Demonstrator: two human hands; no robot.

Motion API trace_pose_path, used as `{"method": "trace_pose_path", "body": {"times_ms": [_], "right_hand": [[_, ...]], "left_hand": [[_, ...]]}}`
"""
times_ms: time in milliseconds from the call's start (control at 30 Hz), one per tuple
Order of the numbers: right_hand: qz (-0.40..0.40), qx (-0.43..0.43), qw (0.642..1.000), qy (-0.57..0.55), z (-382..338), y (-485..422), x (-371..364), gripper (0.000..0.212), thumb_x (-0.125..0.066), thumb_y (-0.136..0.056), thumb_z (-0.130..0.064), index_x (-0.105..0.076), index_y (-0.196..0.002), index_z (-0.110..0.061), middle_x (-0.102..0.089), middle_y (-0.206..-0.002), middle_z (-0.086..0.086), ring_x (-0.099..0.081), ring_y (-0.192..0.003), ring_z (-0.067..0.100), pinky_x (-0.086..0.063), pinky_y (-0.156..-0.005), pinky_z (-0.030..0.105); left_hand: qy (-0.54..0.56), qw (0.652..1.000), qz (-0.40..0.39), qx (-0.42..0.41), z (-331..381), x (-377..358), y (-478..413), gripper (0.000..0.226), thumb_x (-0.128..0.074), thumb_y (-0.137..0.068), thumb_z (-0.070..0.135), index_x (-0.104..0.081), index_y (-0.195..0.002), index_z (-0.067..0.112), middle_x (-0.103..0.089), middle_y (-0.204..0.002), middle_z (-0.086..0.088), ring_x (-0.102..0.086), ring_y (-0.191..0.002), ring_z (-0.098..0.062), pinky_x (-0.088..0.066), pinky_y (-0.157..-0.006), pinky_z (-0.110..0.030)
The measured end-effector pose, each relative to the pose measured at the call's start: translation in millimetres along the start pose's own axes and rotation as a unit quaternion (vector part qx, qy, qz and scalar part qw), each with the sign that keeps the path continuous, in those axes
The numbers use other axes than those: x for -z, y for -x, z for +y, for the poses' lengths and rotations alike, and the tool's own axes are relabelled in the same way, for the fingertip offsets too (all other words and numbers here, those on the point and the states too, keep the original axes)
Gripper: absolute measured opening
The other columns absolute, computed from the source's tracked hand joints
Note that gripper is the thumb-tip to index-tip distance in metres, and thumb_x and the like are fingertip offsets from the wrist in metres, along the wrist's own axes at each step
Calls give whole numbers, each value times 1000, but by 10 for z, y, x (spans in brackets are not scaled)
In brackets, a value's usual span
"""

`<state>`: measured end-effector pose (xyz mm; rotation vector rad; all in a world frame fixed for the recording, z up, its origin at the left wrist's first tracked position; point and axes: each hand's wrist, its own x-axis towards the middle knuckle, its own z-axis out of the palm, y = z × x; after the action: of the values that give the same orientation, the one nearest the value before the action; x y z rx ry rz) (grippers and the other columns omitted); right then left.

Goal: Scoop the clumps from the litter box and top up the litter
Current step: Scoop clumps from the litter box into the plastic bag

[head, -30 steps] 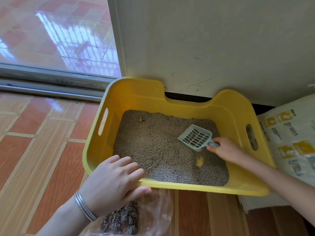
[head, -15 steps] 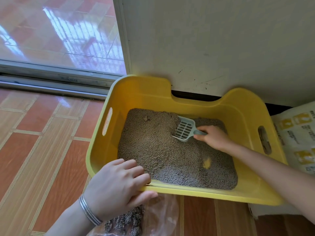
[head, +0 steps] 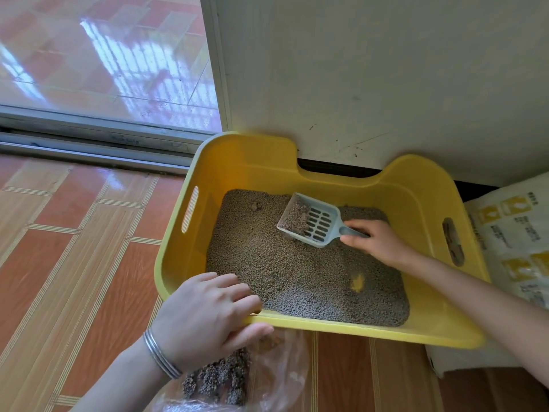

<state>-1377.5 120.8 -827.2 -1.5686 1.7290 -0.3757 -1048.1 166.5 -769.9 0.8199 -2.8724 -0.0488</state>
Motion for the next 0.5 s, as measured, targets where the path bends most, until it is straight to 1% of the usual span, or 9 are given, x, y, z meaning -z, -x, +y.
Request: {"method": "trace_pose_path", "body": {"times_ms": [133,200,267,333,367,500], "right_hand": [[4,16,1000,-2,-33,93,-2,35,-62,-86,-30,-59,-120,-23,-57,-105,-18,-55,-90,-1,-41,-84,29],[9,13,1000,-16,-63,104,-1,33,-62,-86,-29,-59,-119,-26,-60,-103,-18,-56,-87,-2,-41,-82,28],[9,7,1000,-6,-95,87,-2,35,-63,-85,-30,-59,-120,-25,-59,-106,-15,-57,-87,0,-44,-83,30],[4,6,1000,30,-125,60,-12,38,-63,-85,-31,-59,-122,-22,-58,-109,-13,-56,-95,7,-43,-88,33],[5,4,999,43,-146,44,-15,37,-62,-85,-31,-59,-121,-21,-60,-109,-11,-56,-95,9,-44,-89,34],[13,-19,994,111,-233,-51,1,32,-59,-87,-34,-61,-117,-24,-68,-106,-3,-62,-91,18,-49,-87,43]], "left_hand": [[3,1000,3,3,8,-4,7,44,-30,-93,56,-56,-70,29,-53,-62,13,-51,-56,-10,-41,-50,-21],[5,1000,5,5,13,-8,13,45,-28,-94,56,-56,-71,29,-54,-63,13,-51,-56,-10,-42,-50,-21],[7,1000,7,5,20,-12,15,46,-27,-94,56,-57,-72,29,-54,-64,14,-51,-57,-9,-43,-50,-21],[8,1000,11,4,21,-13,16,48,-25,-95,56,-57,-72,29,-54,-63,13,-50,-56,-10,-43,-49,-22],[7,1000,13,4,21,-13,19,48,-25,-95,56,-56,-71,28,-53,-62,13,-50,-55,-10,-43,-49,-22],[2,1000,16,3,20,-14,25,50,-24,-94,57,-58,-70,28,-54,-62,13,-50,-55,-10,-44,-48,-22]]}}
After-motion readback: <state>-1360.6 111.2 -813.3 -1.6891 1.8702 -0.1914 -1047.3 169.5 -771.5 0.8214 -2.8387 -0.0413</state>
